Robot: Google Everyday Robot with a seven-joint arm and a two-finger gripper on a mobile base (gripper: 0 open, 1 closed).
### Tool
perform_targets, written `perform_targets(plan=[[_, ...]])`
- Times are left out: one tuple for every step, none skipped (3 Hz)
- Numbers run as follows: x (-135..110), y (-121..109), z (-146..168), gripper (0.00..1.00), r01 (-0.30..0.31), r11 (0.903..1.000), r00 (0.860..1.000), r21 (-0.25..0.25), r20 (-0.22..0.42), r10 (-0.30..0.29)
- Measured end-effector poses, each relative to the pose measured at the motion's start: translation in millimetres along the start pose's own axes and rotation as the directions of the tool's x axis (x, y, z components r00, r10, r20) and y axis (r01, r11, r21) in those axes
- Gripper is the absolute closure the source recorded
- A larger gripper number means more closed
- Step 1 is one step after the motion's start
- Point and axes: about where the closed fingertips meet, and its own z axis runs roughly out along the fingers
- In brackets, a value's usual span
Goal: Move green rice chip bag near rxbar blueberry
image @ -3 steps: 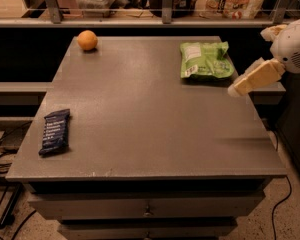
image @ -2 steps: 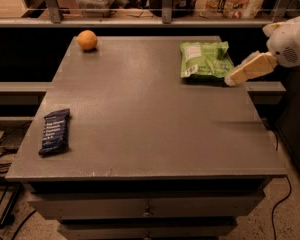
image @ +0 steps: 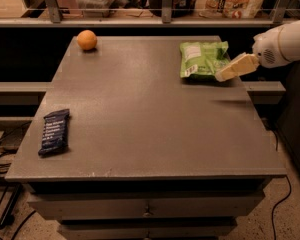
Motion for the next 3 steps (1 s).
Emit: perform_targets(plan=[[6.1,-5.6,28.2,0.00,-0.045,0.9988,0.999,-0.017,-0.008,0.045],[9.5,-1.4,52.7,0.00,-0.078,0.9959,0.997,-0.046,-0.016,0.077],[7.8,10.8,71.2,0.00,-0.093,0.9921,0.996,-0.083,-0.017,0.092]])
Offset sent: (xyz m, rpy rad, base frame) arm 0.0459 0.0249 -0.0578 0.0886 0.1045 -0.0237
